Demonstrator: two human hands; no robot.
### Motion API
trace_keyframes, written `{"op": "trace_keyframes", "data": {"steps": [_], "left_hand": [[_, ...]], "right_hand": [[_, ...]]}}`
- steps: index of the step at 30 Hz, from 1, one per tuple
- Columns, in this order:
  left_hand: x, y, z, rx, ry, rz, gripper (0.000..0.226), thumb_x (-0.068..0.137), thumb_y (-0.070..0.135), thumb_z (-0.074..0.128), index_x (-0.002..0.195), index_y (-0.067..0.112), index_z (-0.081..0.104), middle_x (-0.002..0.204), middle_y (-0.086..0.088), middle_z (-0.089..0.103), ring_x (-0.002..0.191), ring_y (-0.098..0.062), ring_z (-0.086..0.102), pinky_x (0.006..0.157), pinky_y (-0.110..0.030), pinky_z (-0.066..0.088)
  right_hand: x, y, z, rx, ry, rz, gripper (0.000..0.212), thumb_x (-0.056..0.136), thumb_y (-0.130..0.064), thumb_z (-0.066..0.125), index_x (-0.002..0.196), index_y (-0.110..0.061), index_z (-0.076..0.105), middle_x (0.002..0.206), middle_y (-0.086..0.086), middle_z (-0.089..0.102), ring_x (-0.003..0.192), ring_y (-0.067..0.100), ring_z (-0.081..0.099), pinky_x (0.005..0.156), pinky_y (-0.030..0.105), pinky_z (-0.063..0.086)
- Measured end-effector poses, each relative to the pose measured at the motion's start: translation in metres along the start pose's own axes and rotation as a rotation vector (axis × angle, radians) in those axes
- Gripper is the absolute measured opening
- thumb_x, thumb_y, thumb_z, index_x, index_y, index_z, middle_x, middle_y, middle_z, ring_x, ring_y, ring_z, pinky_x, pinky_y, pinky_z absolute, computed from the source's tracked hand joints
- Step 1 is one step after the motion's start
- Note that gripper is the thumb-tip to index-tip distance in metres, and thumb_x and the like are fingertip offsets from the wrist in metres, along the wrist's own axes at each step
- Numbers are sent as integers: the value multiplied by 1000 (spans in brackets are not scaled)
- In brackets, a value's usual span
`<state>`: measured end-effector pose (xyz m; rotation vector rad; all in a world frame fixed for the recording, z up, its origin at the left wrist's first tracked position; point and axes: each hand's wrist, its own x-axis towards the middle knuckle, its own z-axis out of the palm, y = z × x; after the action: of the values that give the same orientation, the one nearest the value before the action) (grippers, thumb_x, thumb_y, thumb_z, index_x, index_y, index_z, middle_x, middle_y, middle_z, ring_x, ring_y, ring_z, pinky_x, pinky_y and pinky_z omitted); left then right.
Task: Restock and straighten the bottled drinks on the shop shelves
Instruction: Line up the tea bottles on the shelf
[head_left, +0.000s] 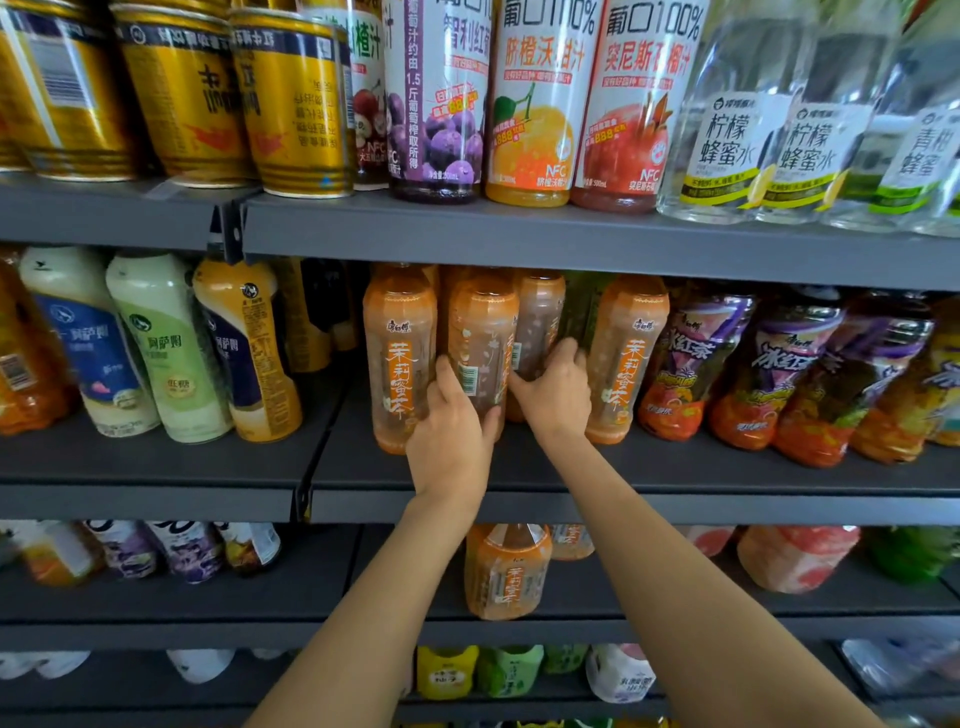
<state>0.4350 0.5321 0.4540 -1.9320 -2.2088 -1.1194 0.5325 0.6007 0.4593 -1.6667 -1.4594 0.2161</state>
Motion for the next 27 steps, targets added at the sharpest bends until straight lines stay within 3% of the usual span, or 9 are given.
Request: {"op": "trace_keyframes", "data": {"steps": [5,7,11,15,18,23,27], "left_hand": [[6,1,1,84,-38,9,78,91,46,48,146,7,7,137,-9,44,116,-25,54,86,-34,47],[7,2,3,81,-47,-12,78,91,45,48,146,7,8,137,-10,44,115,-26,54,85,-34,47],[7,4,5,82,-55,-31,76,91,44,50,145,7,9,137,-11,42,116,-28,53,84,-35,48],[8,2,3,105,-51,-21,75,90,45,51,143,8,13,136,-10,44,114,-29,55,85,-37,48],[8,2,1,116,-61,-20,74,90,46,51,142,8,14,136,-10,44,114,-29,55,84,-37,48],[7,1,3,133,-69,-16,74,91,47,48,143,8,12,137,-9,42,113,-28,55,85,-36,48],[6,0,2,132,-68,-10,75,92,47,47,144,7,10,138,-10,40,113,-28,55,84,-36,48]], "right_hand": [[0,14,-6,232,-142,-34,33,80,-21,68,91,-10,39,81,-1,49,78,19,53,68,30,42],[1,15,-10,264,-195,12,39,79,-15,69,102,-9,38,90,0,53,91,23,59,74,29,46],[4,10,-10,188,-205,39,78,78,-25,73,136,-8,24,131,12,50,120,29,51,98,41,45],[7,1,-4,24,-165,86,59,84,-32,65,127,-4,36,131,17,44,117,37,51,93,45,44],[10,-4,1,1,-133,114,58,85,-31,64,127,-2,36,131,19,42,118,39,49,94,44,42],[27,-7,2,-38,-239,121,57,88,-29,60,131,-2,34,135,18,41,125,36,43,101,43,36],[13,-10,-10,2,-187,99,52,90,-24,59,130,-2,36,134,18,43,121,35,48,97,42,42]]}}
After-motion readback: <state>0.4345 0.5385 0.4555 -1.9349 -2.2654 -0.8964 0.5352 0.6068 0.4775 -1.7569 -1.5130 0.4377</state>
